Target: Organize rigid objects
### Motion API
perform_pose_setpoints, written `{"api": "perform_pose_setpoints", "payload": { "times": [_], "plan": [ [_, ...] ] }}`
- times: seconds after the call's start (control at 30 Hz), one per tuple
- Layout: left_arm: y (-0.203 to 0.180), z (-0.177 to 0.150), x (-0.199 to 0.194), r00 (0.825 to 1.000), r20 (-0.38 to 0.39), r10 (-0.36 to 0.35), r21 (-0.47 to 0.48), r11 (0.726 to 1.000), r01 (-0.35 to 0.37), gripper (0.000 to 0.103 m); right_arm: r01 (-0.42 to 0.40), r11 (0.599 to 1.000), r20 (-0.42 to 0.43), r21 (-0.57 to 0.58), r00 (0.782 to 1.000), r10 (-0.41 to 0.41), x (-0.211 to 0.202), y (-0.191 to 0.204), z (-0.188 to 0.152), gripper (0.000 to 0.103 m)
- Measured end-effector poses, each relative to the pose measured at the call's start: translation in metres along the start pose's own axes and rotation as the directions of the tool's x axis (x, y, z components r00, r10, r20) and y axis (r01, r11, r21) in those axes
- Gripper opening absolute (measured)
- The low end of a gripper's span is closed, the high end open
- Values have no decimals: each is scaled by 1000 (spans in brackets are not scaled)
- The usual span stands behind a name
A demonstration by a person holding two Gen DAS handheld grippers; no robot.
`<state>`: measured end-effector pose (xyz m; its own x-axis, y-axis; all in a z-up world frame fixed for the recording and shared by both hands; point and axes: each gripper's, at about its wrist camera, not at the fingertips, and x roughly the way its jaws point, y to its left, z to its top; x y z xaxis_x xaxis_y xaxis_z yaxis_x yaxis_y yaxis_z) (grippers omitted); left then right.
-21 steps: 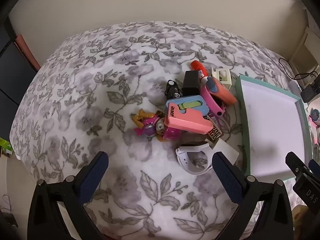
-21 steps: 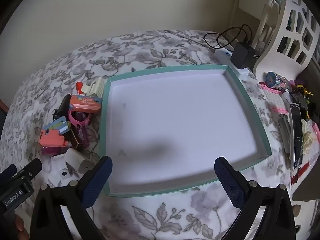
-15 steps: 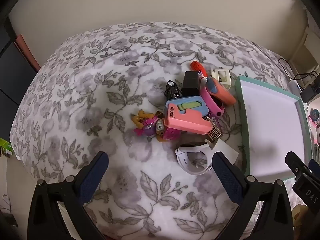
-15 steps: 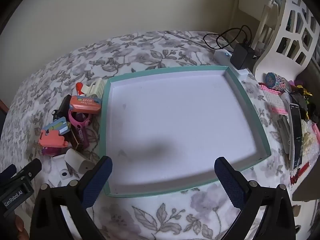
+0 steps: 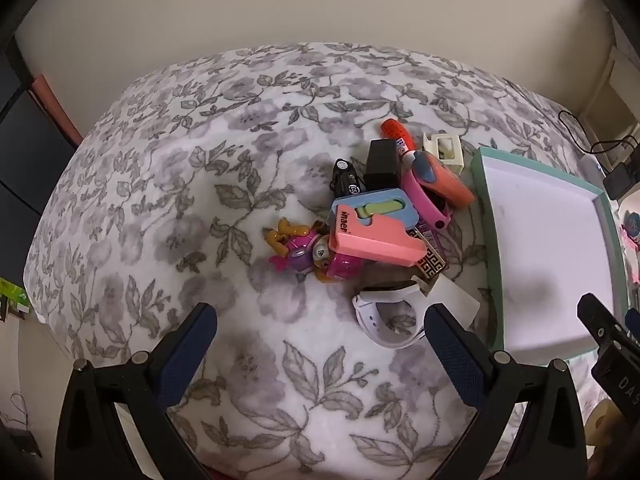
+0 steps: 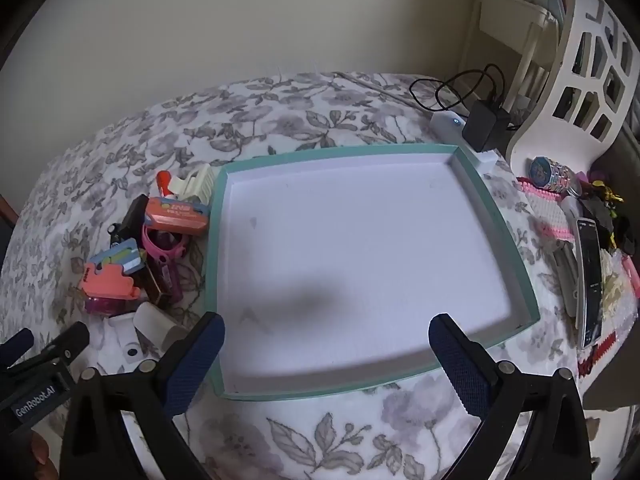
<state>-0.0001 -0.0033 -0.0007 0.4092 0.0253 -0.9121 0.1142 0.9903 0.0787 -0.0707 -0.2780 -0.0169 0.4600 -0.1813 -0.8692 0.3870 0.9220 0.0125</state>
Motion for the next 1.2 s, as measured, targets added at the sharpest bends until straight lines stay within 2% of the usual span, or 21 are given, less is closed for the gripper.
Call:
{"api": "perform_pose_setpoints", "payload": {
  "times": [0.53,1.2],
  "plan": [
    [0,0,-1,1000,4,5,5,1000,-5,103,-54,999,72,8,996,53,-11,3,2,103],
    [4,0,2,1000,-3,8,-8,1000,-8,103,-69,998,82,1,994,68,-12,7,2,103]
  ]
}}
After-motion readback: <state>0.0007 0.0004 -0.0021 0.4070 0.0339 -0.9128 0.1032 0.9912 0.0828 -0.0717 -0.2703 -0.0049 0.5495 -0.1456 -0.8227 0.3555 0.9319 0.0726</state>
